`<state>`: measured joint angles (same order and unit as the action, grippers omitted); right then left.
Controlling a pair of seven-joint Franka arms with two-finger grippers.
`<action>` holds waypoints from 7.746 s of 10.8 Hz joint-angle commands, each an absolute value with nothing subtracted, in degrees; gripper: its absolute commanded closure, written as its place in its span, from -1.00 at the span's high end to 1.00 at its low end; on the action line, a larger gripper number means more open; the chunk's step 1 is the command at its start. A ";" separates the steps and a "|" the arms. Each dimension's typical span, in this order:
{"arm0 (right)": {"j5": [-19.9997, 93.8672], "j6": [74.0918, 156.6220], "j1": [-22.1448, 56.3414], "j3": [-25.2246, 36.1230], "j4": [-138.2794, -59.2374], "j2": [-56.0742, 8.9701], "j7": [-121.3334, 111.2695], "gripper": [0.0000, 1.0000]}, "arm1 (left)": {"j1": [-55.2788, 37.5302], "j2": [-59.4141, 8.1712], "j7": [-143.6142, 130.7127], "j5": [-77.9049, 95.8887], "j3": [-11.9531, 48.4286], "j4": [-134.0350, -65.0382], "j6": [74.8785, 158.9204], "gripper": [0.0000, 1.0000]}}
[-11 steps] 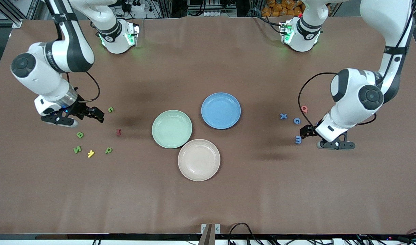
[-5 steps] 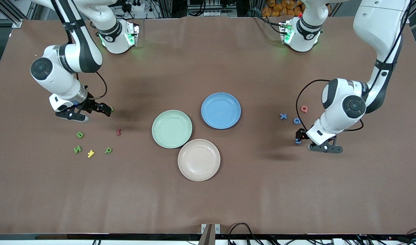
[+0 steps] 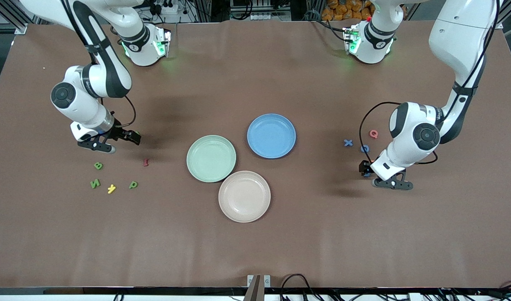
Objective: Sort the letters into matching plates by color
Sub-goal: 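Grasp the blue E with the left gripper while the right gripper descends, then grasp the green u with the right gripper while the left gripper lifts, then carry the blue E to the blue plate with the left gripper, then release the E on the blue plate while the right gripper carries u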
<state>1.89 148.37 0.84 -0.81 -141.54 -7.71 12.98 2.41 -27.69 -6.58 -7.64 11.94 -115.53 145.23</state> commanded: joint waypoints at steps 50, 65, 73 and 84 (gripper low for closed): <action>2.37 159.16 -1.23 -1.23 -149.15 -14.06 8.52 -0.05 | -2.29 -27.42 -19.76 -11.95 19.94 -113.47 140.47 -1.00; 2.55 160.40 -1.41 -1.23 -148.27 -14.94 8.53 -0.40 | -5.71 -27.16 -32.51 -11.95 23.55 -111.09 136.67 -1.00; 2.64 154.69 -1.32 -1.23 -143.27 -13.63 9.23 -0.46 | -11.85 -27.68 -42.87 -11.25 23.99 -107.05 132.98 -1.00; 4.04 136.58 7.98 -1.32 -125.60 -13.97 22.75 -0.46 | -22.84 -30.76 -58.78 -11.95 23.64 -105.38 131.75 -1.00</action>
<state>3.27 137.85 5.21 -1.50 -127.93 -13.35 19.28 -20.42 -29.17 -53.46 -10.20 24.08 -107.33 132.74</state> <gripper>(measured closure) 0.678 0.727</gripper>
